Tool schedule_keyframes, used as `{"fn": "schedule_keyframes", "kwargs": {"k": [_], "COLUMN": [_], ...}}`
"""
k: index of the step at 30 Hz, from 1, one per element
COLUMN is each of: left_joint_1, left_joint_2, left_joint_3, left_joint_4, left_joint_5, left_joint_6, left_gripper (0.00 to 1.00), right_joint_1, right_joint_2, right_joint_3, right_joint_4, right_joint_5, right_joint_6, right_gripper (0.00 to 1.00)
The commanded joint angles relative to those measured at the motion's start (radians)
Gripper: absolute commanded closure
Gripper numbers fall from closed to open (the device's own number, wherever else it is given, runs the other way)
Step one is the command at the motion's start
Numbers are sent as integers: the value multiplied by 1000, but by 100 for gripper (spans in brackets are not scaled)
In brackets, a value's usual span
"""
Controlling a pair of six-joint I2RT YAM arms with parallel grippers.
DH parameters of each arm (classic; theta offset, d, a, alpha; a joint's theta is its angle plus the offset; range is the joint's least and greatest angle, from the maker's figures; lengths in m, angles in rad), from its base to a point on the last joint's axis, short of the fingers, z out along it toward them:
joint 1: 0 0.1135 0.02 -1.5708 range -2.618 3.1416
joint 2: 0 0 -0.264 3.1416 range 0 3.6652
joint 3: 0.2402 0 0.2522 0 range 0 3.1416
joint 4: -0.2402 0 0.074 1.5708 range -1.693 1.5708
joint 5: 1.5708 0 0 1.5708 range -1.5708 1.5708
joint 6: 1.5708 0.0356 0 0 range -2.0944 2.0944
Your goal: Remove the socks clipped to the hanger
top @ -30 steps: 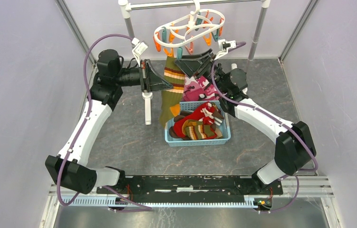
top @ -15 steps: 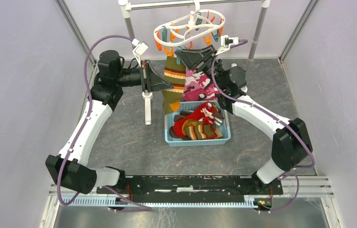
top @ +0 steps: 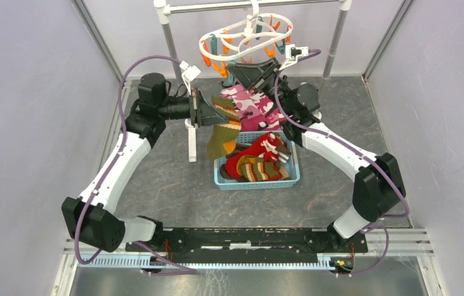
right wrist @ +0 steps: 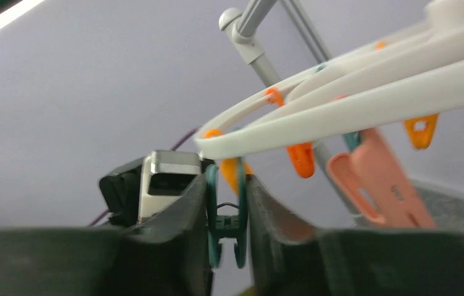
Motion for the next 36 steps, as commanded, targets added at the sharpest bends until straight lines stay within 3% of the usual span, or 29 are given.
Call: {"fn": "schedule_keyframes", "kwargs": {"k": [1,3,4,5,7,13,15,16,18,22,26,31,36], "left_joint_1": [-51,-71,-77,-84,-99,-152,-167,-175,-191,-203,-201,-200,-157], "left_joint_2": [-7,8,18,28,51,142,178,194,220,234,202,116,-42], "left_joint_3": [-48,-60,-63,-62,-58,-31,-22,-18,-16,-11,26,25,12], "left_joint_4": [-5,-8,-8,-8,-8,-8,-8,-10,-23,-98,-321,-566,-633], "left_joint_5": [-34,-47,-53,-59,-78,-164,-199,-214,-245,-310,-401,-518,-572], "left_joint_6": [70,82,88,97,112,175,189,195,219,280,422,615,664], "left_gripper": [98,98,98,98,97,81,52,26,2,0,0,0,0], "right_joint_1": [3,2,3,4,3,4,5,5,5,7,18,59,99], "right_joint_2": [-55,-94,-119,-146,-209,-422,-496,-539,-607,-710,-727,-597,-378], "right_joint_3": [-29,-80,-106,-137,-197,-421,-495,-541,-609,-702,-742,-690,-574], "right_joint_4": [-31,-75,-111,-145,-201,-415,-493,-521,-574,-660,-671,-619,-539], "right_joint_5": [-44,-45,-44,-45,-44,-15,14,30,56,116,131,129,100], "right_joint_6": [-45,-86,-113,-147,-195,-325,-365,-377,-402,-443,-464,-474,-482], "right_gripper": [55,27,6,2,2,2,2,2,2,2,12,29,39]}}
